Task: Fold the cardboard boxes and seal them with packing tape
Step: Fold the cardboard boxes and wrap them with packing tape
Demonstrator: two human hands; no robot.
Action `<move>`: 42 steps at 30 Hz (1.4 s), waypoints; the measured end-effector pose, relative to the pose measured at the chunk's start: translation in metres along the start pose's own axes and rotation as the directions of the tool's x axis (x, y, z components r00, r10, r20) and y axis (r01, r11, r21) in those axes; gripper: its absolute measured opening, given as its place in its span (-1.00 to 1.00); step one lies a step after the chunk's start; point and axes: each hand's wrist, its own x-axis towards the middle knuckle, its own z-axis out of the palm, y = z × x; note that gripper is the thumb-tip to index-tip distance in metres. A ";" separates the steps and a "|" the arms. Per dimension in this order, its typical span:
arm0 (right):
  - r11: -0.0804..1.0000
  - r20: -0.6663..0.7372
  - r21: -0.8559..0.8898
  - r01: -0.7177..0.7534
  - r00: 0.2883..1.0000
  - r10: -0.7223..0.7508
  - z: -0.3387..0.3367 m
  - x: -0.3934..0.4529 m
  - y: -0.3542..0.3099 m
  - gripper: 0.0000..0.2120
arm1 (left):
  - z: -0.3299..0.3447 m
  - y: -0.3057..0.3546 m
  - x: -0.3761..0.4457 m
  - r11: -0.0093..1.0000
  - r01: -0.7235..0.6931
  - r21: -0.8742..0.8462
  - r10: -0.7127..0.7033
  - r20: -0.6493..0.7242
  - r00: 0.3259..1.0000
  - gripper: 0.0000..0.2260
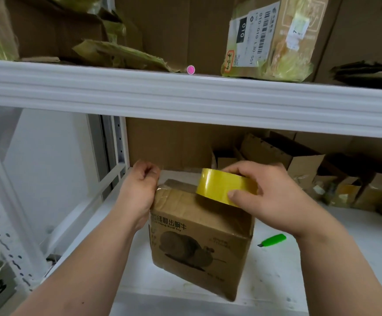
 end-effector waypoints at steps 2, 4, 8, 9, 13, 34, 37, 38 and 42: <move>0.998 0.017 -0.050 -0.038 0.999 0.039 -0.007 -0.004 0.004 -0.76 | -0.003 -0.001 0.002 0.999 0.031 -0.023 -0.031 -0.009 0.999 -0.81; 0.991 0.028 -0.093 -0.093 0.995 0.096 -0.012 -0.006 0.008 -0.73 | -0.001 -0.002 0.004 0.999 0.020 0.030 -0.020 -0.011 1.000 -0.80; 0.968 0.005 -0.201 -0.152 0.988 0.156 -0.011 -0.007 0.012 -0.64 | 0.006 0.001 0.007 0.993 -0.001 0.121 0.002 -0.005 1.000 -0.81; 0.955 -0.007 -0.249 -0.158 0.987 0.162 -0.008 -0.006 0.011 -0.60 | 0.005 0.002 0.008 0.992 0.007 0.127 -0.007 -0.001 1.000 -0.81; 0.899 -0.046 -0.410 -0.150 0.989 0.144 0.004 -0.002 0.010 -0.54 | -0.004 0.008 0.012 0.990 0.079 0.115 -0.086 0.065 0.994 -0.85; 0.979 -0.069 -0.170 -0.108 0.993 0.097 0.026 -0.027 0.035 -0.90 | -0.028 0.000 0.010 0.987 0.134 0.093 -0.150 0.186 0.971 -0.88; 0.981 -0.116 -0.174 -0.086 0.991 0.066 0.028 -0.031 0.032 -0.89 | -0.027 -0.002 0.006 0.990 0.104 0.096 -0.119 0.174 0.978 -0.87; 0.984 -0.140 -0.155 -0.088 0.988 0.067 0.028 -0.032 0.029 -0.88 | -0.026 -0.002 0.006 0.990 0.095 0.108 -0.113 0.178 0.978 -0.87; 0.984 -0.212 -0.143 -0.103 0.975 0.071 0.025 -0.036 0.022 -0.80 | -0.026 -0.002 0.005 0.988 0.092 0.127 -0.113 0.170 0.979 -0.87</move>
